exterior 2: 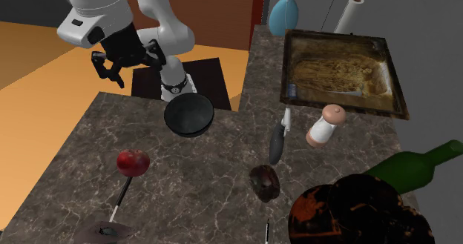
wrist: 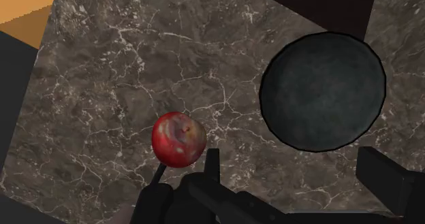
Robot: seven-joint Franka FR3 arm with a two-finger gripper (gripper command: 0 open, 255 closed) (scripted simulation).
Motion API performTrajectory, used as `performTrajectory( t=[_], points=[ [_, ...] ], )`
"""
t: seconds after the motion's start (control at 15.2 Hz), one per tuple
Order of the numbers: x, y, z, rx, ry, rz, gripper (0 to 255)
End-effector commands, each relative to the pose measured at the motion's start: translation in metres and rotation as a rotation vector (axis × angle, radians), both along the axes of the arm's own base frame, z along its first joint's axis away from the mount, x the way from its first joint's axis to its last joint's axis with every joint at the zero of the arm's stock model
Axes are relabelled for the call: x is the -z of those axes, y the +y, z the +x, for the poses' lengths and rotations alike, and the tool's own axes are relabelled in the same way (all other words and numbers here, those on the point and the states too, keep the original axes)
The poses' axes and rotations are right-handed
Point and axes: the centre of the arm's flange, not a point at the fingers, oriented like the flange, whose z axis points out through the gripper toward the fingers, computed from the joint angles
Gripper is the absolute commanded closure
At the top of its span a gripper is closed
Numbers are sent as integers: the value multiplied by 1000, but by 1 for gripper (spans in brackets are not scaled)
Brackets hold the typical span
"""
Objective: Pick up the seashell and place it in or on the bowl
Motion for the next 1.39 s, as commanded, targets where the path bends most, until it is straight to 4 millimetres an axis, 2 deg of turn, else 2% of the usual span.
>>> performTrajectory(
  t=[0.0,1.32],
  points=[
    [0,0,0,0,0,0,0],
    [177,83,146,550,193,505,0]
  ],
)
